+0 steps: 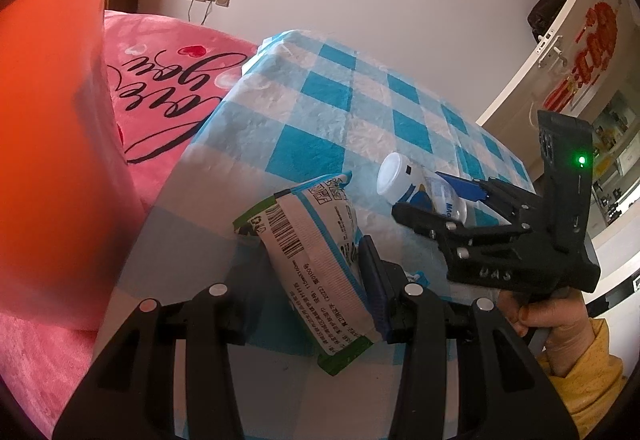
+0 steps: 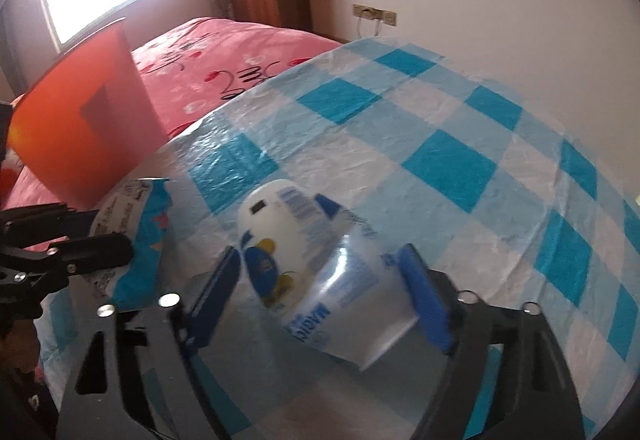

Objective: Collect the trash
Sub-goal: 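Grasp the green-and-white snack bag with the left tool while the right tool grasps the white bottle, then carry the snack bag and white bottle to the orange bucket and release both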

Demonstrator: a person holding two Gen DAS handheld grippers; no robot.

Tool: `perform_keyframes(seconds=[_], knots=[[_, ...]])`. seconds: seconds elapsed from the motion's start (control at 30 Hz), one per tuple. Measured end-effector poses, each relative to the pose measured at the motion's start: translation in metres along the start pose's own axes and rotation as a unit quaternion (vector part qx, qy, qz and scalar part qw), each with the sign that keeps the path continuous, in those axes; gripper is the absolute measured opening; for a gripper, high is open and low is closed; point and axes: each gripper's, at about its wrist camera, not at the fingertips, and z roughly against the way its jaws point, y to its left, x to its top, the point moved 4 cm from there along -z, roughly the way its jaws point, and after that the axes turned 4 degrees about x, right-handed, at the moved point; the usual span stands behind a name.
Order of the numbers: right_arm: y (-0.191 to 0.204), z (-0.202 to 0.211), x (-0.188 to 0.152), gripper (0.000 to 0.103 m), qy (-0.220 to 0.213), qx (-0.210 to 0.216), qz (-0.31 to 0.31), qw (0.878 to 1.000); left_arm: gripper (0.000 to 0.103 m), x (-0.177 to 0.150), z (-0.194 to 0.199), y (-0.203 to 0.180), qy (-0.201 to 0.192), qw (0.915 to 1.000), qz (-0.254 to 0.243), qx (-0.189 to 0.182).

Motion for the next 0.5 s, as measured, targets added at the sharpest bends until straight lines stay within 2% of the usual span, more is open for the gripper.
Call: perform_keyframes(seconds=[0.5], knots=[[-0.009, 0.029, -0.019, 0.076, -0.038, -0.025, -0.102, 0.994, 0.045, 0.005, 0.022, -0.005, -0.02, 0.9995, -0.011, -0.02]])
